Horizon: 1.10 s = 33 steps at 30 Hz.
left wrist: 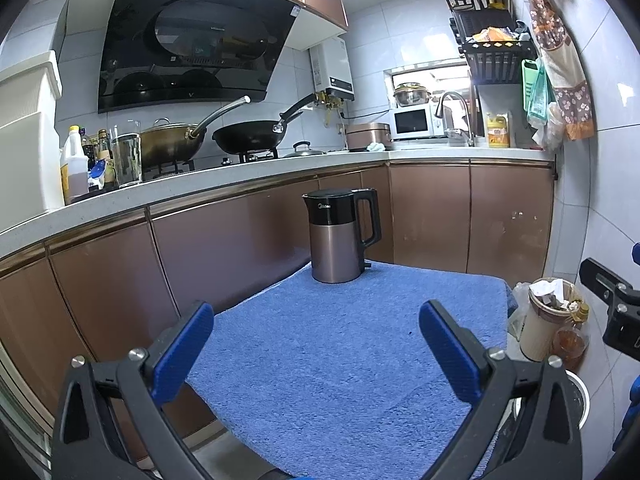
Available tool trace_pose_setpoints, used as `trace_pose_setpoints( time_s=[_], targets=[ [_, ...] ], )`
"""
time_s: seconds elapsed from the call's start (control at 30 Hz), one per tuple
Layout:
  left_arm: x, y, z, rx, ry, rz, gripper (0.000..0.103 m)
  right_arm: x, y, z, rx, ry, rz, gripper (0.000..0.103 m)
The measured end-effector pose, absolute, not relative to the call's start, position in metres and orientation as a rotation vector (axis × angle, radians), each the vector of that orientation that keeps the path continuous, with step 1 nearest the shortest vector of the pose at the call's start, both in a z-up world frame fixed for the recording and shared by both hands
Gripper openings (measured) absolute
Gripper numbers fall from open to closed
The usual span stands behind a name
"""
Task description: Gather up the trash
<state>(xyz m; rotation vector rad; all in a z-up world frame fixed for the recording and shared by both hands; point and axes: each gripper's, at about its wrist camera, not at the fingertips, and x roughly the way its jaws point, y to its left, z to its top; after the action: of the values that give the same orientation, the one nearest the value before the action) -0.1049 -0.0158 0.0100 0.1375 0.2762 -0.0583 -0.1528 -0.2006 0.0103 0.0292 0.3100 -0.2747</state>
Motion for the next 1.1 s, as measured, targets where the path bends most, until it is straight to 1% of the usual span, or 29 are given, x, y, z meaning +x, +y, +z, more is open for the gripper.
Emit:
trace_pose_setpoints(
  time_s=[1.1],
  targets=[
    [-0.081,-0.006,-0.005,0.178,0.353,-0.014,0.103,-0.137,-0.203,-0.006,0.041,0.358,-0.289,0.103]
  ],
)
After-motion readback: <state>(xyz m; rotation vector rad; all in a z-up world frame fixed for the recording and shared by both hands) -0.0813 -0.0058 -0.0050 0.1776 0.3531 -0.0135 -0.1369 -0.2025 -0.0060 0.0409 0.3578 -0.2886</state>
